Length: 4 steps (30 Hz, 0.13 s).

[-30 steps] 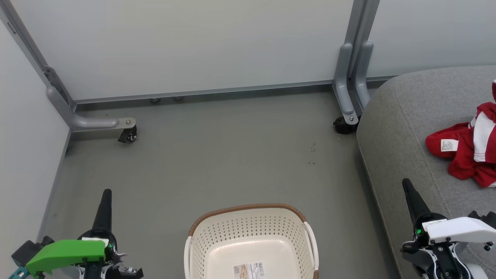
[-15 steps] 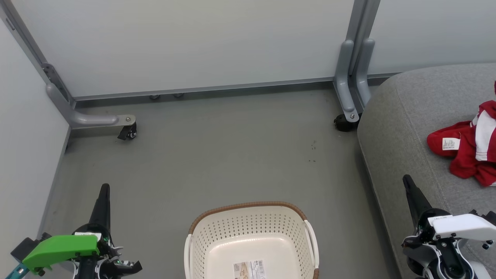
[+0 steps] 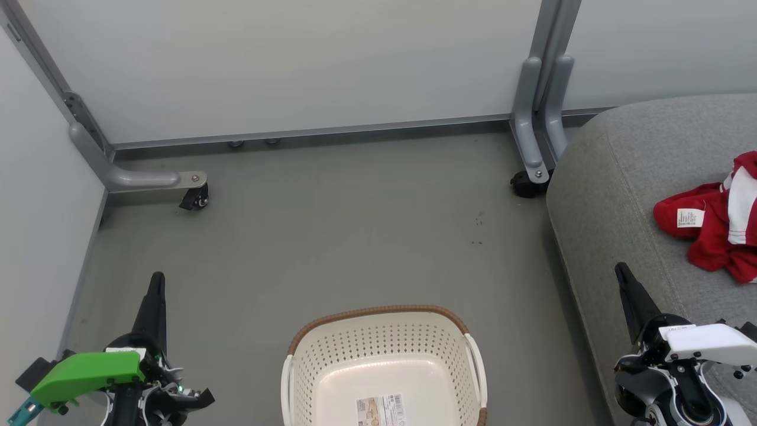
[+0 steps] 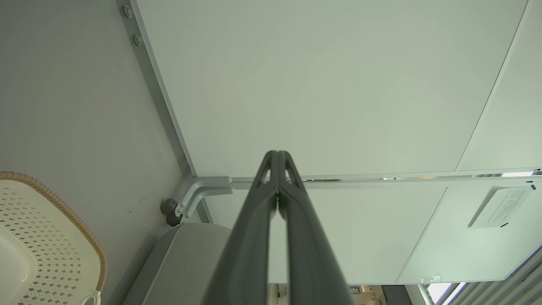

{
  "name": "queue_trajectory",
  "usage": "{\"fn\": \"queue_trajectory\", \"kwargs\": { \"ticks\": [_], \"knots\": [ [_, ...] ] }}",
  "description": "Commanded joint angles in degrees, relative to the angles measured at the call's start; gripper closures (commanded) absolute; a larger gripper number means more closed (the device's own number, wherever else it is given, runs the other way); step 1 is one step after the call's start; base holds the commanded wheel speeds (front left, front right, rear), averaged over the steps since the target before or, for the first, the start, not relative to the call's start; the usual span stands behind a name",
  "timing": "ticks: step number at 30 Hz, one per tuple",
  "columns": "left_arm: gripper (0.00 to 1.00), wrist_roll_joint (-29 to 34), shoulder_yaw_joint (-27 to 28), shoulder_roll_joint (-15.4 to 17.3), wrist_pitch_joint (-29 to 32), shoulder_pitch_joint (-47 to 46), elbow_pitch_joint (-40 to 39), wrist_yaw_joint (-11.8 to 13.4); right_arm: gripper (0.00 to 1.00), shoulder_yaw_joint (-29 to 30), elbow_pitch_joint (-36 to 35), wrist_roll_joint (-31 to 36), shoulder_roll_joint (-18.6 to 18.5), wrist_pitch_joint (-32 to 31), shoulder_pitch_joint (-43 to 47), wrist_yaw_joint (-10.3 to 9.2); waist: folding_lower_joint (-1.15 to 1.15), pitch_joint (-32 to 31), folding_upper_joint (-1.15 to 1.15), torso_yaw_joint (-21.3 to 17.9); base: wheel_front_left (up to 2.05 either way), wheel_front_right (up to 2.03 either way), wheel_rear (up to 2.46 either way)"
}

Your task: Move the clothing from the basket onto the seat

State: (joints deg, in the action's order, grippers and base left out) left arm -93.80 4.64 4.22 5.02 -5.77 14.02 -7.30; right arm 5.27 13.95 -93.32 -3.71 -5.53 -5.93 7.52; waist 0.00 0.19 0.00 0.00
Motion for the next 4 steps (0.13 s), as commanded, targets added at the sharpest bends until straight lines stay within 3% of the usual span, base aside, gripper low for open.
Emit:
{"fn": "queue_trajectory", "kwargs": {
  "ticks": [1, 4],
  "knots": [
    [1.00, -0.2, 0.2, 0.0, 0.3, -0.8, 0.0, -0.4, 1.00, 0.2, 0.1, -0.2, -0.1, -0.2, -0.4, -0.06, 0.00, 0.0, 0.00, 0.0, 0.00, 0.00, 0.00],
    [1.00, -0.1, 0.3, -0.1, 0.3, -0.7, 0.0, -0.4, 1.00, 0.2, 0.1, -0.1, 0.0, -0.3, -0.5, -0.06, 0.00, 0.0, 0.00, 0.0, 0.00, 0.00, 0.00]
  ]
}}
